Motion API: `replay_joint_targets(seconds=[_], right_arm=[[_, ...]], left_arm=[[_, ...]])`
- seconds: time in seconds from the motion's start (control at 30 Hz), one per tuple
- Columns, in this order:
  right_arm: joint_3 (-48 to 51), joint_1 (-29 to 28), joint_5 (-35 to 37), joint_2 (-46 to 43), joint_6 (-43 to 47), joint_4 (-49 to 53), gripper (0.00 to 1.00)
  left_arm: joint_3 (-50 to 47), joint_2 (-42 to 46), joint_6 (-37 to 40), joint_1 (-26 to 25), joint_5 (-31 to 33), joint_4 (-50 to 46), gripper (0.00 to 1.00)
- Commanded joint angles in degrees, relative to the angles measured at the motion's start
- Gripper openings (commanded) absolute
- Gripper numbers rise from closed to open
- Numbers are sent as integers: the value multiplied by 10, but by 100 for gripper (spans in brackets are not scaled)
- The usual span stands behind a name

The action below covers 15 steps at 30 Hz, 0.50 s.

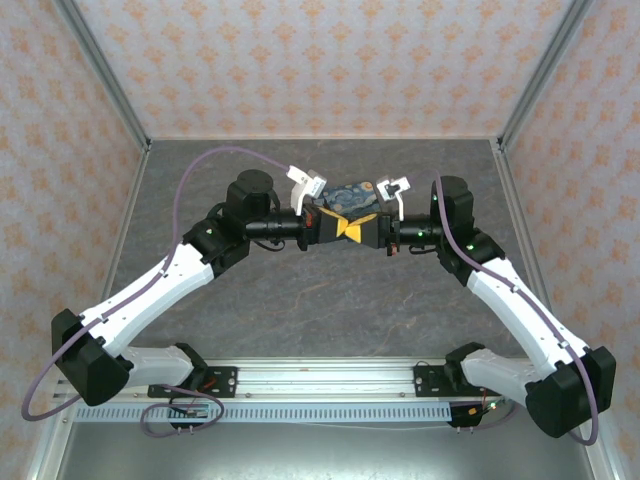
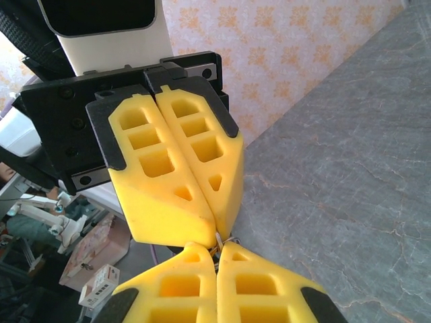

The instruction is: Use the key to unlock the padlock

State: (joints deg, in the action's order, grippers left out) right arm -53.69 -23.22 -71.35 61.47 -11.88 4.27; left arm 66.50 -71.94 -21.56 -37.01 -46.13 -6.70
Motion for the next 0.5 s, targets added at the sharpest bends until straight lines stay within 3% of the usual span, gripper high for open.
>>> replay_joint_targets(seconds=[0.0, 0.2, 0.47], right_arm=[[-2, -6, 28, -4, 19, 27, 0], [12, -6, 40, -8, -16, -10, 0], [65, -6, 75, -27, -154, -195, 0]], left_arm=[[9, 11, -11, 4, -1, 43, 14], [-13, 36, -42, 27, 21, 71, 31], [-72, 76, -112, 50, 77, 140, 44]])
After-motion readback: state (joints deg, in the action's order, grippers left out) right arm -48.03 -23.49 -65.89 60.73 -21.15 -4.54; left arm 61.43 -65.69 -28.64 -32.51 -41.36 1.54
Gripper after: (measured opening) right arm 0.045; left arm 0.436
